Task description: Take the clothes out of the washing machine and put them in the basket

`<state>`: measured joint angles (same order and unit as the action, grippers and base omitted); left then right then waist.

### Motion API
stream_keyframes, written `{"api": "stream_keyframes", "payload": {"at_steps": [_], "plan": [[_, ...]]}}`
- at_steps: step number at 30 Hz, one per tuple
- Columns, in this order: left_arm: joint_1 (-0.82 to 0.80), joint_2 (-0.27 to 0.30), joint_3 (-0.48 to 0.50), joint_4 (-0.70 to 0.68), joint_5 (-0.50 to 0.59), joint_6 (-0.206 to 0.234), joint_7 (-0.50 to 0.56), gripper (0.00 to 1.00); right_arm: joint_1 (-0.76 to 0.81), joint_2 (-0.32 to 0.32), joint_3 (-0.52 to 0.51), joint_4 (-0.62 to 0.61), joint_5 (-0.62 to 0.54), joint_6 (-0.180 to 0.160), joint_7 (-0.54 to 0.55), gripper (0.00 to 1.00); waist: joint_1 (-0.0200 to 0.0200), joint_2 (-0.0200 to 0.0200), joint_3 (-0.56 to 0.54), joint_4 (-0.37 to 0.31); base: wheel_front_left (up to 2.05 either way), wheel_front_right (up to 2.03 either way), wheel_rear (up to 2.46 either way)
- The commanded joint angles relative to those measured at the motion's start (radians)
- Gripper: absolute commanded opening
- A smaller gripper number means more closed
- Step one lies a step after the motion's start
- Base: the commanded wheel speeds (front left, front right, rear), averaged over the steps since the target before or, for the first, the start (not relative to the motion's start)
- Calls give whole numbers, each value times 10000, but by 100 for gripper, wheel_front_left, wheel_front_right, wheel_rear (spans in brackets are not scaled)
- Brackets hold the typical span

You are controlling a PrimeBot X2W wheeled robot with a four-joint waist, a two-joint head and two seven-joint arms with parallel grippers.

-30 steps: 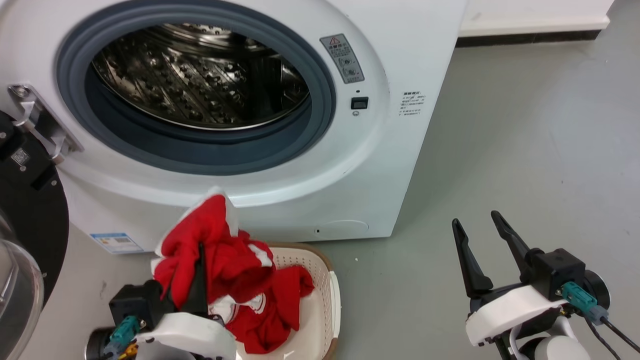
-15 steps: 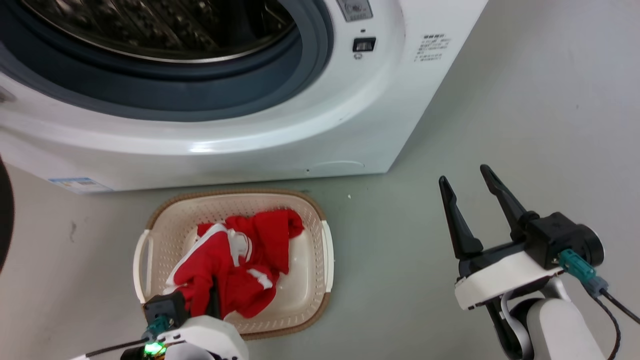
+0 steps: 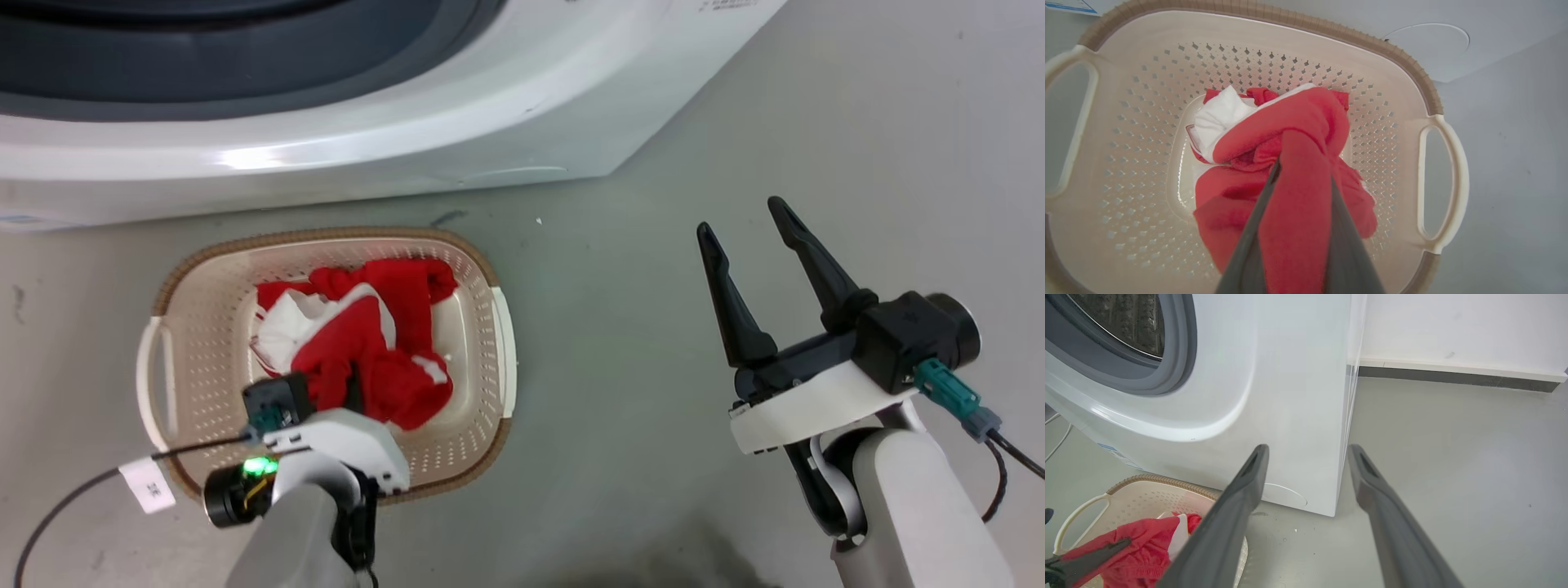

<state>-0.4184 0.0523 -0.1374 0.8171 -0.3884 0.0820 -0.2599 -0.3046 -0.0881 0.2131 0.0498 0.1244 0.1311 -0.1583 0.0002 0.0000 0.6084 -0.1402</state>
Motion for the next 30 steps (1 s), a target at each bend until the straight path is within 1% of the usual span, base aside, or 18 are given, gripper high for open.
{"api": "stream_keyframes", "payload": {"at_steps": [1,7,11,15,18,19,20,21,22,23,28,30], "plan": [[-487,3,209,142,-22,45,-68,0,-316,-79,115,1,87,-7,-106,100,-2,0,717,-303,0,0,0],[-1043,5,604,713,191,202,-62,0,-605,-243,382,179,238,-7,-265,100,-2,0,1375,-572,0,0,0],[-1159,139,1032,1070,337,331,-53,0,-823,-296,462,364,416,-7,-473,100,-2,0,1734,-794,0,0,0],[-1118,217,1479,1487,306,338,-54,0,-975,-286,440,526,478,-7,-634,100,-2,0,1919,-863,0,0,0],[-1204,168,1744,1650,298,288,-54,0,-995,-272,464,685,523,-7,-699,100,-2,0,1954,-870,0,0,0],[-1253,159,1803,1632,341,272,-54,20,-1033,-263,461,727,538,-7,-716,100,-2,0,1950,-848,0,0,0],[-1276,154,1853,1592,376,275,-54,38,-1073,-265,450,752,507,-7,-740,100,-2,0,1922,-817,0,0,0],[-1267,150,1914,1553,422,261,-54,50,-1098,-260,442,799,495,-7,-758,100,-2,0,1863,-787,0,0,0],[-1237,141,1979,1514,455,240,-54,82,-1116,-263,457,863,487,-7,-783,100,-2,0,1784,-758,0,0,0],[-1211,129,2016,1495,527,221,-55,100,-1120,-270,472,924,471,-7,-791,100,-2,0,1672,-727,0,0,0],[-843,74,2148,1393,828,66,-55,100,-835,-222,400,1118,448,-9,-888,100,-2,0,671,-547,0,0,0],[-613,58,2222,1398,887,-100,-55,100,-647,-191,319,1242,387,-9,-926,100,-2,0,64,-469,0,0,0]]}}
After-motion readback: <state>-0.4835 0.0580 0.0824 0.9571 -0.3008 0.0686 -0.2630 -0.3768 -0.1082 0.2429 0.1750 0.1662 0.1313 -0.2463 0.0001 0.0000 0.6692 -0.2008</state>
